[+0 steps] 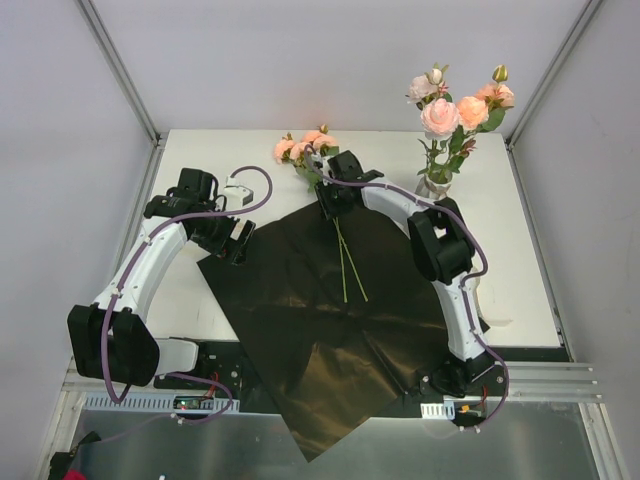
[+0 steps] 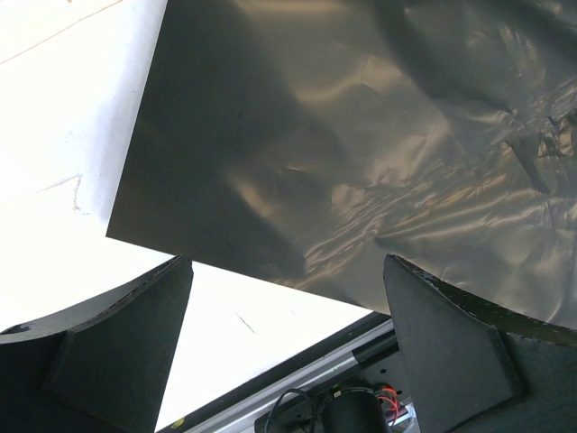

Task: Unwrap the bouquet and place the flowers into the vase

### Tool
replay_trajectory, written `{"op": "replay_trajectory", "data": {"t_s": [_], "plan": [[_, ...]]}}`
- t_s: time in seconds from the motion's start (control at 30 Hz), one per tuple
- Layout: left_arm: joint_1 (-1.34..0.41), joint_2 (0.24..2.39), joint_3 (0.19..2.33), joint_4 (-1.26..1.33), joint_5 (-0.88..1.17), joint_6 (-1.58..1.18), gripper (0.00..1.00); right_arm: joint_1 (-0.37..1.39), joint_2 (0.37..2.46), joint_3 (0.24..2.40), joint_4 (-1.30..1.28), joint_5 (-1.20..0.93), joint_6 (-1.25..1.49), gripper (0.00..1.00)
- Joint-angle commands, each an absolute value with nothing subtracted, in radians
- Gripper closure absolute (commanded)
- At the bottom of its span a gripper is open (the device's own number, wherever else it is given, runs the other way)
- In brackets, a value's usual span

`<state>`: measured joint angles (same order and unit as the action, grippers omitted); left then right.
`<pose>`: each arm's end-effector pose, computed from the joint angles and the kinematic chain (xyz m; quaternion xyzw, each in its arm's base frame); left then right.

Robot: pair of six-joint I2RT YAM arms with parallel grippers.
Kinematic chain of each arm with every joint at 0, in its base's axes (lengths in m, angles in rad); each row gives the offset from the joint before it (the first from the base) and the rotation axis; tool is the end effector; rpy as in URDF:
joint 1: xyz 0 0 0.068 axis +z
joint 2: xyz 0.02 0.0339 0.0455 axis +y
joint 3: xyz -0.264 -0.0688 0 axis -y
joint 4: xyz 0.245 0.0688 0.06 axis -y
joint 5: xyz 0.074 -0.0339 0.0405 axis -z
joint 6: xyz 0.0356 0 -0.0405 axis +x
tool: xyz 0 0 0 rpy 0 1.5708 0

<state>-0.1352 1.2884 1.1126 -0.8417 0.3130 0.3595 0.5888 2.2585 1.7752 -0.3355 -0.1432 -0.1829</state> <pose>0.2510 -0.0452 0.2915 0.2739 0.9109 -0.1188 0.2849 0.4188 0.2858 0.1770 -0.3735 0.8497 0.1390 0.3453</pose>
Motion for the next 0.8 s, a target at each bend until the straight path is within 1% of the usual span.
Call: {"op": "replay_trajectory", "data": {"t_s": [0.0,0.1,0.2,0.23,0.3,0.33,0.4,0.6,0.77], "plan": [[-0.123,1.282,1.098,-0.831,0.321,0.376,0.14,0.592,2.281,1.836,-0.397,-0.153,-0.155,0.61],[-0.121,1.281,1.097,-0.831,0.322,0.374,0.13,0.598,2.289,1.836,-0.411,-0.152,-0.152,0.62],[-0.123,1.276,1.097,-0.83,0.324,0.373,0.13,0.606,2.276,1.812,-0.397,-0.14,-0.155,0.67],[-0.123,1.276,1.097,-0.831,0.324,0.373,0.14,0.609,2.272,1.806,-0.397,-0.135,-0.155,0.72],[-0.123,1.275,1.097,-0.831,0.325,0.371,0.14,0.618,2.267,1.805,-0.396,-0.12,-0.158,0.79],[-0.123,1.275,1.098,-0.83,0.325,0.37,0.14,0.623,2.257,1.805,-0.394,-0.114,-0.158,0.89],[-0.123,1.27,1.098,-0.831,0.325,0.368,0.14,0.632,2.238,1.796,-0.379,-0.089,-0.158,0.99],[-0.123,1.247,1.101,-0.831,0.321,0.362,0.14,0.643,2.083,1.75,-0.293,-0.087,-0.13,0.99],[-0.123,1.226,1.098,-0.833,0.325,0.357,0.13,0.641,1.879,1.723,-0.219,-0.132,-0.107,0.99]]}}
